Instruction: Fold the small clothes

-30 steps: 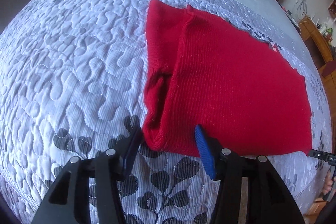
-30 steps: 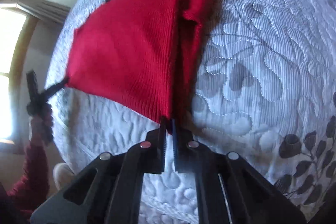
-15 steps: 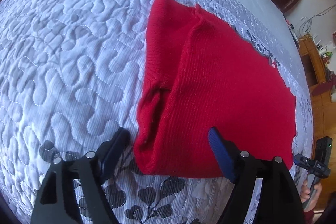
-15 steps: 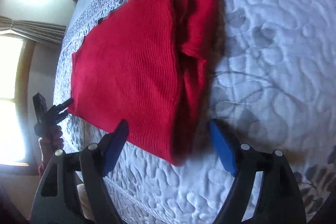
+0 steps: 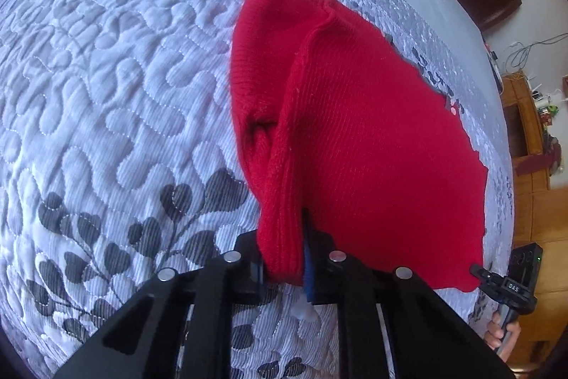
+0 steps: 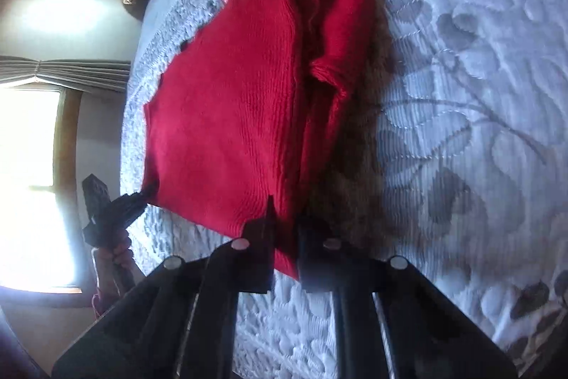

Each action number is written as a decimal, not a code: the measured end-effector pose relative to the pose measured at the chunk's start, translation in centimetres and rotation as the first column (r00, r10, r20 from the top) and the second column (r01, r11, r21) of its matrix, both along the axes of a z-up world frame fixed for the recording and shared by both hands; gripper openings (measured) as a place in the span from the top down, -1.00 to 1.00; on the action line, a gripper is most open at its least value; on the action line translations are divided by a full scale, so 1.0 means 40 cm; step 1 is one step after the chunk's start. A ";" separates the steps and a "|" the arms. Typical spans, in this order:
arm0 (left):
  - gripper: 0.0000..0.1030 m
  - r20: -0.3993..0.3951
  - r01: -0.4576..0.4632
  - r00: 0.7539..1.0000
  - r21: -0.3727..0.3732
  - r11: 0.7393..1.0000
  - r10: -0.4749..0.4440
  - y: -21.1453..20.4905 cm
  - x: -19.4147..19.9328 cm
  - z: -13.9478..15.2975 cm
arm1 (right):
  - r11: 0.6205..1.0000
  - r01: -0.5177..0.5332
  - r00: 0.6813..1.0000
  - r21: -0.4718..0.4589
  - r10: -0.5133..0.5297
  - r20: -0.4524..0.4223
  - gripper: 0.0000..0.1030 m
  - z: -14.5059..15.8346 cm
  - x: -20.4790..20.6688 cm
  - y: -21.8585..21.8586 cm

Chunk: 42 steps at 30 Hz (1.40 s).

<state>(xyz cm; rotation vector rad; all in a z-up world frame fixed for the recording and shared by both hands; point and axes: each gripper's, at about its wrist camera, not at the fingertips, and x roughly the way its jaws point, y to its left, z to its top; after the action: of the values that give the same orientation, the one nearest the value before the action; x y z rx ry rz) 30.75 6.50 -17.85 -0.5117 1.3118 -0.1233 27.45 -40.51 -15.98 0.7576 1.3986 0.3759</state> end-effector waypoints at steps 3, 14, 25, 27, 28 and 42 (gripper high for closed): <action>0.71 0.012 0.002 1.000 0.000 1.000 -0.002 -0.003 -0.032 0.028 | 0.999 -0.017 1.000 -0.035 0.018 0.015 0.87 0.037 -0.035 -0.016; 0.71 0.013 0.148 0.989 0.095 0.984 -0.150 -0.140 -0.332 0.068 | 0.992 -0.041 0.999 -0.122 0.039 -0.019 0.87 0.101 -0.310 -0.087; 0.63 0.039 0.190 0.980 0.129 0.973 -0.196 -0.204 -0.471 0.019 | 0.988 0.085 0.991 -0.131 -0.097 -0.089 0.86 0.027 -0.486 -0.131; 0.57 0.058 0.192 0.978 0.144 0.971 -0.202 -0.209 -0.482 0.025 | 0.983 0.101 0.989 -0.154 -0.117 -0.093 0.86 0.019 -0.482 -0.117; 0.48 0.059 0.196 0.977 0.150 0.969 -0.207 -0.207 -0.491 0.035 | 0.981 0.117 0.986 -0.157 -0.134 -0.099 0.86 0.022 -0.480 -0.113; -0.25 0.057 0.040 0.997 0.087 0.995 -0.046 -0.045 -0.525 0.073 | 0.936 0.246 0.943 -0.251 -0.291 -0.160 0.85 0.078 -0.441 -0.090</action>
<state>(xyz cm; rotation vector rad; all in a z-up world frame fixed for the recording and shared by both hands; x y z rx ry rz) 9.74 4.70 -14.91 -0.4039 1.2649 -0.1163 9.80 -44.11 -12.85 0.7993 1.4659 -0.0767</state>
